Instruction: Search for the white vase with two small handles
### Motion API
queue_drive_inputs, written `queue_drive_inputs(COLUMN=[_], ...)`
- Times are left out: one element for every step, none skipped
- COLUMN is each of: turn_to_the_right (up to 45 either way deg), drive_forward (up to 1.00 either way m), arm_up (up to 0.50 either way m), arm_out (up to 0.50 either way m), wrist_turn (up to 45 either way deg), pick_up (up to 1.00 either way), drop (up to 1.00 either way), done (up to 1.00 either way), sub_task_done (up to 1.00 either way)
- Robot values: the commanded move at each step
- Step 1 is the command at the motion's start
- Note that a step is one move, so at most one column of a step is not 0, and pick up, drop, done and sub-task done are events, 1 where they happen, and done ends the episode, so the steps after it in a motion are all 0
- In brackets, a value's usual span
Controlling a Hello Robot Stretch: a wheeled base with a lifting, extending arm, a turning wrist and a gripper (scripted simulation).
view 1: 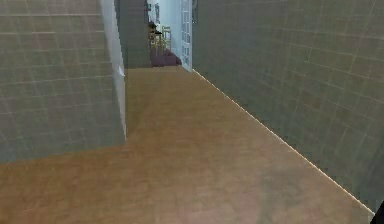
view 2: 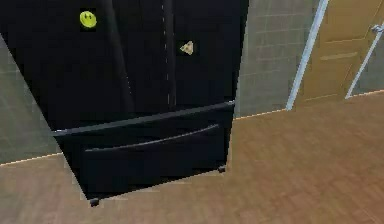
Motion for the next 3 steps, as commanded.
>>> queue_drive_inputs(turn_to_the_right=[0.0,0.0,-12.0], drive_forward=[1.0,0.75,0.0], arm_up=[0.0,0.0,0.0], arm_out=[0.0,0.0,0.0], wrist_turn=[0.0,0.0,0.0], pick_up=[0.0,0.0,0.0], drop=[0.0,0.0,0.0], done=[0.0,0.0,0.0], sub_task_done=[0.0,0.0,0.0])
